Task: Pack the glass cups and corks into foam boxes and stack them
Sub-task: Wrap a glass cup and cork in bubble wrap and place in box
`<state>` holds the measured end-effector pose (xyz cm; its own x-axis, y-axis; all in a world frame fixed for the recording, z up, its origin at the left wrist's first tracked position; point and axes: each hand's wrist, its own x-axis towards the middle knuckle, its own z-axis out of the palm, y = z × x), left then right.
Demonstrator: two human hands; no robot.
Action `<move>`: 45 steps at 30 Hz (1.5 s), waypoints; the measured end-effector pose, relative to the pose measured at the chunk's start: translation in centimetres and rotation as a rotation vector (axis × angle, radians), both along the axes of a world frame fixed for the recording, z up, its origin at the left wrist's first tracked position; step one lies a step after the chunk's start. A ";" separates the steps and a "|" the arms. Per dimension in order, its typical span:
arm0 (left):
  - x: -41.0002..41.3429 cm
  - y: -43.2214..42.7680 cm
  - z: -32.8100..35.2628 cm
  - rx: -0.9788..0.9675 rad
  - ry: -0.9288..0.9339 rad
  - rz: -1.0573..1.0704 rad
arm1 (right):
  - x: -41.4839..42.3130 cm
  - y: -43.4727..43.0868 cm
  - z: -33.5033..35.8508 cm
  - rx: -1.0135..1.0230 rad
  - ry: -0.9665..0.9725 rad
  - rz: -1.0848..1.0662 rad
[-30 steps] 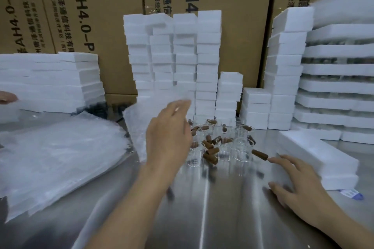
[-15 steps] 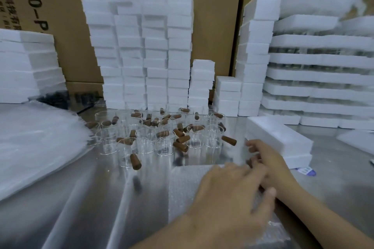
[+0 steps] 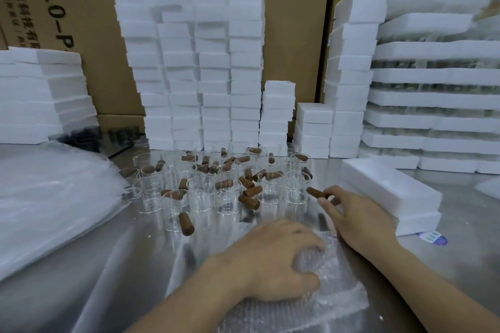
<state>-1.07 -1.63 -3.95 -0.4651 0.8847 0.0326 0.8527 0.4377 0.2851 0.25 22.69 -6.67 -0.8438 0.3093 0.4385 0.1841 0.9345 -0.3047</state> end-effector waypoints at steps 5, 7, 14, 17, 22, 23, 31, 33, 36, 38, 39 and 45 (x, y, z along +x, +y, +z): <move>0.0 0.0 -0.5 0.110 0.161 0.064 | 1.0 -0.2 -0.2 -0.052 0.035 -0.081; -0.2 0.1 -0.5 0.177 0.176 0.089 | 1.5 -0.1 -0.2 -0.099 0.044 -0.086; -0.3 0.2 -0.7 0.263 0.190 0.151 | 2.0 -0.1 0.3 -0.156 0.058 -0.029; -0.3 0.3 -0.7 0.468 0.074 0.247 | 2.8 -0.2 1.2 -0.157 0.258 0.018; -0.1 0.6 0.3 0.962 -0.162 0.288 | 4.7 -2.4 4.4 -0.096 0.590 0.254; 0.2 0.6 0.6 1.021 -0.174 0.244 | 5.0 -3.1 4.9 -0.060 0.618 0.294; 3.7 0.5 2.5 1.324 -0.084 -0.011 | 6.8 -7.6 7.1 -0.032 0.833 0.459; 4.0 0.4 2.6 1.327 -0.092 -0.022 | 7.1 -7.9 7.2 -0.041 0.855 0.470; 4.2 0.5 2.5 1.319 -0.092 -0.038 | 7.1 -7.8 7.1 -0.056 0.848 0.467; 4.2 0.5 2.4 1.306 -0.088 -0.042 | 7.0 -7.7 7.1 -0.065 0.844 0.457; 4.2 0.5 2.5 1.296 -0.079 -0.038 | 7.0 -7.6 7.1 -0.067 0.849 0.454; 4.4 0.8 2.6 1.265 -0.026 -0.064 | 7.2 -7.6 7.7 -0.075 0.950 0.433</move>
<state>3.31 -0.85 -1.35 -0.4361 0.2632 0.8606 0.8499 -0.1938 0.4900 7.47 15.09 1.03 -0.2072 0.1169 0.9713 -0.5073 0.8361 -0.2089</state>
